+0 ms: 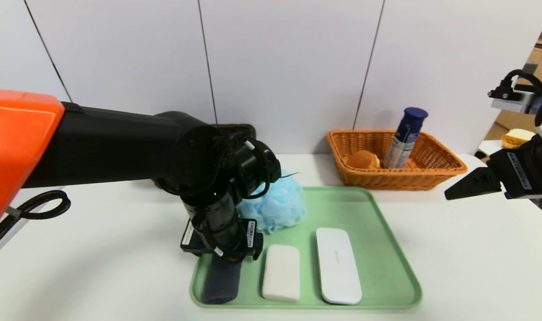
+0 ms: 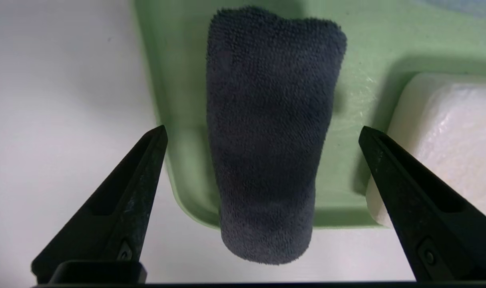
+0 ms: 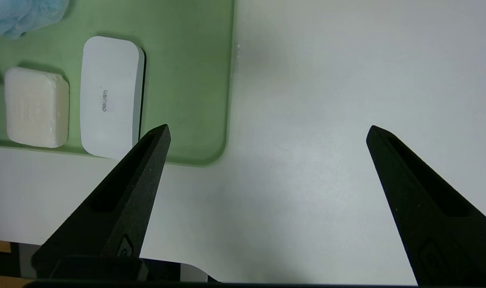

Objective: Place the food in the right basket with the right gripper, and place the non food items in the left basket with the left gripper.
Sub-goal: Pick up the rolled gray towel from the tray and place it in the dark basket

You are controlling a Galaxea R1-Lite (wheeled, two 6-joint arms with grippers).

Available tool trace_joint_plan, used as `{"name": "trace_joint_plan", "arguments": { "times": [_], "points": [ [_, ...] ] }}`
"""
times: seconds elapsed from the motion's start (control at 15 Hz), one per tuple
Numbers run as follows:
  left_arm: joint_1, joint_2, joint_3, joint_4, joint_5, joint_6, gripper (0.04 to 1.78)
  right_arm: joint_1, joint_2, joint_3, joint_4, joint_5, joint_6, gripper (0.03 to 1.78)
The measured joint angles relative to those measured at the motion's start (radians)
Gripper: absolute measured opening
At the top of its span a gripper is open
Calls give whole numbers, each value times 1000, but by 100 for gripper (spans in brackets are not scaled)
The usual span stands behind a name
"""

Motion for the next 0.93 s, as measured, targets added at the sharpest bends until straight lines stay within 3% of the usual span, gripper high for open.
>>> {"name": "trace_joint_plan", "arguments": {
  "times": [0.67, 0.93],
  "points": [
    [1, 36, 2, -14, -41, 0, 166, 0, -14, 13, -1, 0, 5, 169],
    [0, 39, 0, -14, -40, -3, 103, 0, -24, 26, -1, 0, 4, 169]
  ]
}}
